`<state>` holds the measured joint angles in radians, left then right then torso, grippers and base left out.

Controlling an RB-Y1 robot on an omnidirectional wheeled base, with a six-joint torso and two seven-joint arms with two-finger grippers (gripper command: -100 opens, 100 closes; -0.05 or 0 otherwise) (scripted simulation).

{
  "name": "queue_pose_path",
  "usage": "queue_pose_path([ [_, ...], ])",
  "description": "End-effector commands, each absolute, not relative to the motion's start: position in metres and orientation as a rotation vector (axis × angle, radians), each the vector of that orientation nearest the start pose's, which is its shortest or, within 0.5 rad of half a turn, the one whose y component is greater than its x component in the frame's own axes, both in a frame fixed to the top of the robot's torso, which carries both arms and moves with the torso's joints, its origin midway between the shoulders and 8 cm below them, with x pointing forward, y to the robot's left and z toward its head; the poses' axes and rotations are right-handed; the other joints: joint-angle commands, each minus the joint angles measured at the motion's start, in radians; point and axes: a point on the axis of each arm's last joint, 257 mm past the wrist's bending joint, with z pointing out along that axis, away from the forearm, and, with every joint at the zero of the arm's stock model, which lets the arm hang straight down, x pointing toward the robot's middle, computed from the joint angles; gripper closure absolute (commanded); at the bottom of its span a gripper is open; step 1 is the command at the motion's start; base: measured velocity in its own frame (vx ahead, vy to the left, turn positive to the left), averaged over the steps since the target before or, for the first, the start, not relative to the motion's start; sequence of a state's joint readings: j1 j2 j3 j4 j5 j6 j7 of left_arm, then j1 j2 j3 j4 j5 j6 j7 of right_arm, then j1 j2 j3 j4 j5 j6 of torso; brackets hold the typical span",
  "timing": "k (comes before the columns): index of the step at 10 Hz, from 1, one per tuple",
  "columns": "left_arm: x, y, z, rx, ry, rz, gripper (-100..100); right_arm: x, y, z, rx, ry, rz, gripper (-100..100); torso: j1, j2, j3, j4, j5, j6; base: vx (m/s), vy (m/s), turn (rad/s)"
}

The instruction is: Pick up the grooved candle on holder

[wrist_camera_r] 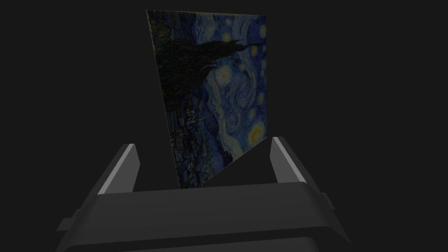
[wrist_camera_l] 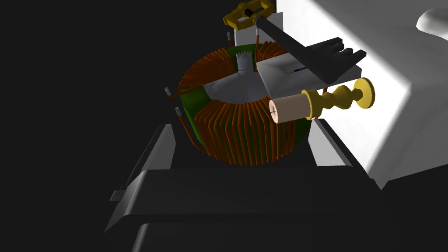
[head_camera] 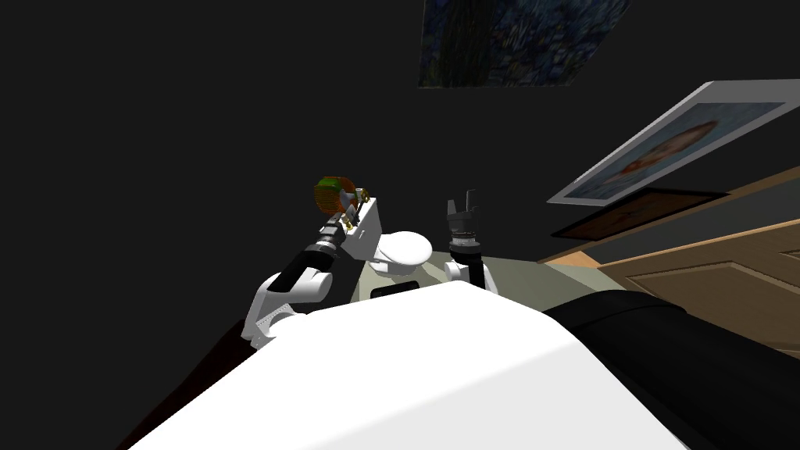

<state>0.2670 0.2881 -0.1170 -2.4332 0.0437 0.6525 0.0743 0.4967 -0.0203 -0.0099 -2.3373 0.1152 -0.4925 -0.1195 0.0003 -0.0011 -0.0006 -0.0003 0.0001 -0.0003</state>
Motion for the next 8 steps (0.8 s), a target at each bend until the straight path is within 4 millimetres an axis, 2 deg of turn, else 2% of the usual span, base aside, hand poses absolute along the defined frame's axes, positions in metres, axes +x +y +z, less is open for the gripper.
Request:
queue_pose_path([
  [1,0.44,0.218,-0.107,-1.123,1.443,-1.111,-100,0.336,-0.263,0.048,0.574,0.633,1.343,0,0.0,0.0,0.0,0.0,0.0,0.0,0.007,0.003,0.003],
  [8,0.437,0.223,-0.142,-1.195,1.58,-0.982,-100,0.336,-0.263,0.048,0.574,0.633,1.343,0,-0.001,0.0,0.0,0.0,0.0,0.0,0.018,0.0,-0.035],
])
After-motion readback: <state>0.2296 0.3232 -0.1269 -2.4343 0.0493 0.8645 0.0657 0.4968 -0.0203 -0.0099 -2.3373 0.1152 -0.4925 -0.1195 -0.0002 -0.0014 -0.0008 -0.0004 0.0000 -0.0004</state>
